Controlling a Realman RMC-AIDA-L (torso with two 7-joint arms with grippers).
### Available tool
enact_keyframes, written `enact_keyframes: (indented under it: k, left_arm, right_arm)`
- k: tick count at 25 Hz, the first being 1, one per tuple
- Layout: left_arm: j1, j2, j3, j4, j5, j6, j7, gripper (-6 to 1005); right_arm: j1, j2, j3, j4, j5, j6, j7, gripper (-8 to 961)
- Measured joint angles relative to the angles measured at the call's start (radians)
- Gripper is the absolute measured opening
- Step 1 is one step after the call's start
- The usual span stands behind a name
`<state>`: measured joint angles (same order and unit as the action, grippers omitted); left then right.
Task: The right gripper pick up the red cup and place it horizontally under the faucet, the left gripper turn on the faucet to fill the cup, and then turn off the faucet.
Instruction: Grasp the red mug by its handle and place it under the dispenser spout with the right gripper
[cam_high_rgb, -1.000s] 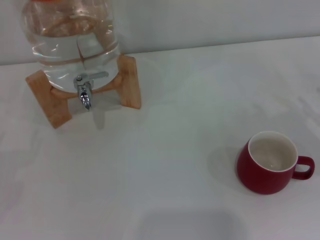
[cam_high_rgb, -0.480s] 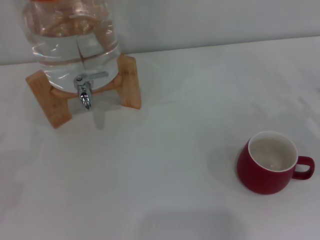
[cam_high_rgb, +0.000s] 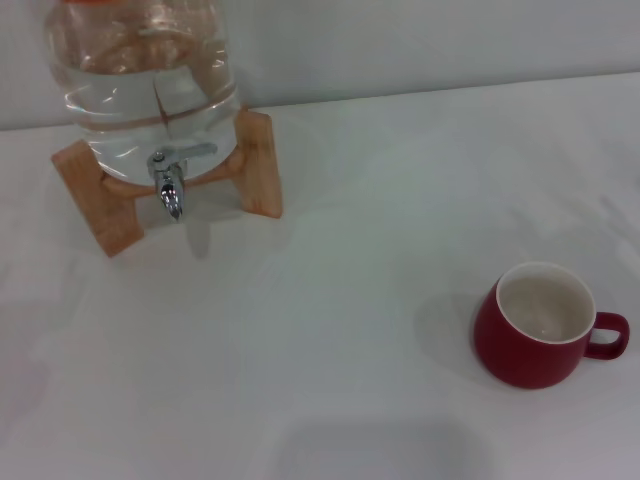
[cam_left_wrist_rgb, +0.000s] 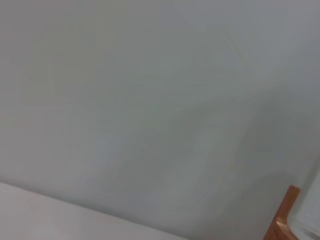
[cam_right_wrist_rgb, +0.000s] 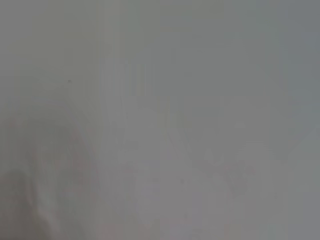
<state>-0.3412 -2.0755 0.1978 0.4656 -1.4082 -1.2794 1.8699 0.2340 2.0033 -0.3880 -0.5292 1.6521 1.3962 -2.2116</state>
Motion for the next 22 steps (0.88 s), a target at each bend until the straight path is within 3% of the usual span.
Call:
enact_keyframes:
  k: [22]
  left_arm:
    - [-0.025, 0.002, 0.008, 0.0, 0.01, -0.001, -0.026, 721]
  right_arm:
    - [-0.165, -0.004, -0.002, -0.025, -0.081, 0.134, 0.016, 620]
